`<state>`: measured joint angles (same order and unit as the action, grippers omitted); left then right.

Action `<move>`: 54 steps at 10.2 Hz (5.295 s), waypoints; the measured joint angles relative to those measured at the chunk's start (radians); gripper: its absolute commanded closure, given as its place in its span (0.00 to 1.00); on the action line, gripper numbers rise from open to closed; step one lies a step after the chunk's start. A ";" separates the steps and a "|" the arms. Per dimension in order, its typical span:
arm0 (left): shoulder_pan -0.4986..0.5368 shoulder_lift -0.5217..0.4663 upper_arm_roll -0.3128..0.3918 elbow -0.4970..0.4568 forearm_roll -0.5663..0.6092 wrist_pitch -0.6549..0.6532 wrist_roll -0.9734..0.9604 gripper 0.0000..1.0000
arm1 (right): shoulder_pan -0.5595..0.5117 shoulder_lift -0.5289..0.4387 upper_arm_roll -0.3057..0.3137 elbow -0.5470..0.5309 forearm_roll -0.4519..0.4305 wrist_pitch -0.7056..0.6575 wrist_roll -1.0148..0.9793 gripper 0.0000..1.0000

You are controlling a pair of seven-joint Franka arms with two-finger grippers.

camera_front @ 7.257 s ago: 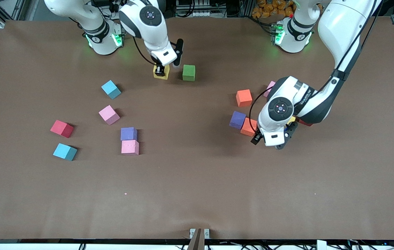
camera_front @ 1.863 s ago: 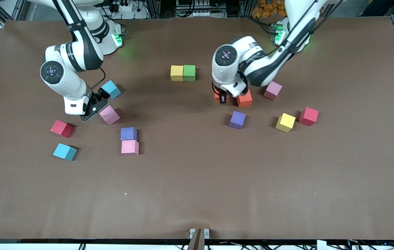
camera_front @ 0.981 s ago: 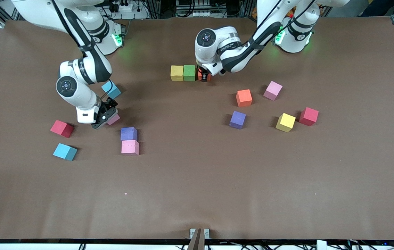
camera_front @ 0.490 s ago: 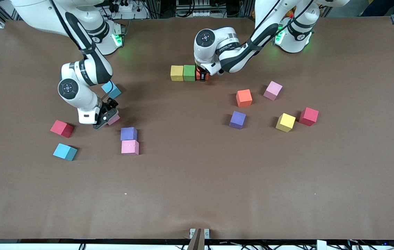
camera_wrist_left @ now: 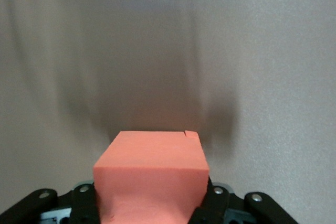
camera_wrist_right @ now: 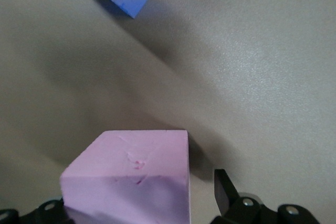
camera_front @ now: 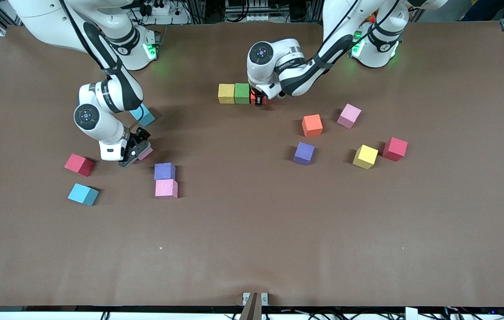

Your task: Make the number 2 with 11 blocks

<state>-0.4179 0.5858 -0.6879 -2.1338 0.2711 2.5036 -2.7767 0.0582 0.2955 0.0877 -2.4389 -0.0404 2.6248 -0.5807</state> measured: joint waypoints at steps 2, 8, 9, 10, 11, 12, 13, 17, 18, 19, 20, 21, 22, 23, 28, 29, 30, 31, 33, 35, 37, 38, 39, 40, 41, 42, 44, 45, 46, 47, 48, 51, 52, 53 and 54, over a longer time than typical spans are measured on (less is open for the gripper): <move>-0.009 0.000 0.003 0.003 0.000 0.000 0.000 0.53 | 0.000 -0.001 0.003 0.002 0.000 -0.015 0.000 0.00; -0.017 0.001 0.005 0.029 0.000 -0.021 0.000 0.00 | 0.000 -0.027 0.010 0.014 0.000 -0.051 -0.034 0.53; -0.017 0.000 0.006 0.046 0.000 -0.056 0.000 0.00 | 0.000 -0.028 0.010 0.016 0.000 -0.051 -0.058 0.54; -0.017 -0.004 0.006 0.068 0.000 -0.096 0.000 0.00 | 0.000 -0.029 0.010 0.020 0.000 -0.052 -0.068 0.54; -0.017 -0.012 0.003 0.091 0.000 -0.135 0.000 0.00 | 0.000 -0.032 0.010 0.027 0.000 -0.062 -0.073 0.54; -0.017 -0.019 -0.003 0.110 0.000 -0.168 0.000 0.00 | 0.000 -0.044 0.010 0.039 0.000 -0.092 -0.074 0.54; -0.017 -0.026 -0.004 0.127 0.000 -0.209 0.002 0.00 | 0.000 -0.062 0.010 0.060 0.000 -0.142 -0.075 0.54; 0.047 -0.075 -0.002 0.169 0.001 -0.316 0.056 0.00 | 0.000 -0.151 0.061 0.136 0.026 -0.334 -0.048 0.54; 0.087 -0.091 -0.002 0.177 0.002 -0.336 0.078 0.00 | 0.001 -0.166 0.094 0.163 0.039 -0.386 -0.004 0.54; 0.133 -0.101 -0.002 0.185 0.004 -0.348 0.106 0.00 | 0.002 -0.172 0.128 0.192 0.044 -0.418 0.048 0.54; 0.191 -0.107 -0.001 0.198 0.005 -0.359 0.159 0.00 | 0.008 -0.174 0.166 0.217 0.046 -0.431 0.117 0.54; 0.242 -0.108 0.002 0.205 0.013 -0.362 0.207 0.00 | 0.026 -0.174 0.188 0.227 0.047 -0.434 0.178 0.55; 0.286 -0.105 0.006 0.206 0.039 -0.362 0.242 0.00 | 0.057 -0.174 0.195 0.232 0.049 -0.433 0.236 0.54; 0.323 -0.100 0.011 0.207 0.078 -0.359 0.254 0.00 | 0.090 -0.173 0.196 0.237 0.049 -0.433 0.288 0.55; 0.455 -0.052 0.014 0.210 0.222 -0.247 0.287 0.00 | 0.189 -0.153 0.198 0.271 0.056 -0.415 0.449 0.55; 0.457 -0.027 0.013 0.210 0.265 -0.227 0.310 0.00 | 0.223 -0.139 0.198 0.280 0.057 -0.395 0.509 0.55; 0.458 0.002 0.013 0.211 0.283 -0.211 0.358 0.00 | 0.264 -0.121 0.199 0.287 0.072 -0.365 0.584 0.55; 0.459 0.024 0.014 0.215 0.285 -0.202 0.419 0.00 | 0.310 -0.099 0.199 0.289 0.098 -0.324 0.659 0.55; 0.463 0.046 0.013 0.220 0.285 -0.198 0.506 0.00 | 0.392 -0.049 0.199 0.311 0.128 -0.270 0.813 0.55; 0.463 0.047 0.011 0.221 0.285 -0.198 0.547 0.00 | 0.465 0.003 0.198 0.379 0.133 -0.263 1.026 0.55; 0.463 0.048 0.010 0.221 0.285 -0.198 0.573 0.00 | 0.572 0.054 0.172 0.441 0.133 -0.264 1.199 0.55; 0.463 0.048 0.009 0.222 0.285 -0.198 0.586 0.00 | 0.627 0.077 0.142 0.451 0.133 -0.262 1.250 0.55; 0.464 0.045 0.008 0.223 0.285 -0.202 0.607 0.00 | 0.670 0.101 0.114 0.456 0.133 -0.255 1.292 0.55; 0.464 0.044 0.006 0.224 0.285 -0.213 0.644 0.00 | 0.701 0.126 0.091 0.464 0.134 -0.247 1.325 0.55; 0.465 0.044 0.000 0.224 0.285 -0.229 0.688 0.00 | 0.726 0.148 0.069 0.477 0.134 -0.243 1.359 0.55; 0.465 0.044 -0.007 0.224 0.285 -0.243 0.745 0.00 | 0.745 0.166 0.057 0.497 0.134 -0.243 1.398 0.55; 0.466 0.043 -0.025 0.227 0.285 -0.248 0.924 0.00 | 0.761 0.188 0.053 0.522 0.135 -0.244 1.452 0.55; 0.466 0.043 -0.029 0.229 0.285 -0.250 1.053 0.00 | 0.769 0.199 0.053 0.525 0.135 -0.244 1.475 0.55; 0.465 0.044 -0.029 0.228 0.282 -0.251 1.140 0.00 | 0.780 0.212 0.052 0.530 0.135 -0.242 1.487 0.55; 0.463 0.048 -0.029 0.227 0.274 -0.253 1.178 0.00 | 0.790 0.228 0.052 0.534 0.134 -0.240 1.495 0.55; 0.463 0.051 -0.029 0.226 0.270 -0.255 1.194 0.00 | 0.796 0.242 0.052 0.537 0.134 -0.237 1.498 0.55; 0.477 0.052 -0.028 0.232 0.223 -0.256 1.259 0.00 | 0.806 0.255 0.051 0.548 0.135 -0.235 1.502 0.55; 0.476 0.052 -0.028 0.241 0.165 -0.256 1.198 0.00 | 0.807 0.255 0.051 0.548 0.135 -0.235 1.502 0.54; 0.475 0.052 -0.028 0.243 0.140 -0.256 1.072 0.00 | 0.812 0.256 0.051 0.549 0.135 -0.235 1.502 0.54; 0.477 0.052 -0.027 0.243 0.138 -0.257 0.933 0.00 | 0.817 0.260 0.051 0.549 0.135 -0.235 1.502 0.54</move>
<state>0.0593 0.6379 -0.7147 -1.8913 0.4089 2.2467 -1.8437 0.8749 0.5553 0.1388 -1.8904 0.0941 2.3896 0.9210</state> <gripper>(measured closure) 0.000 0.388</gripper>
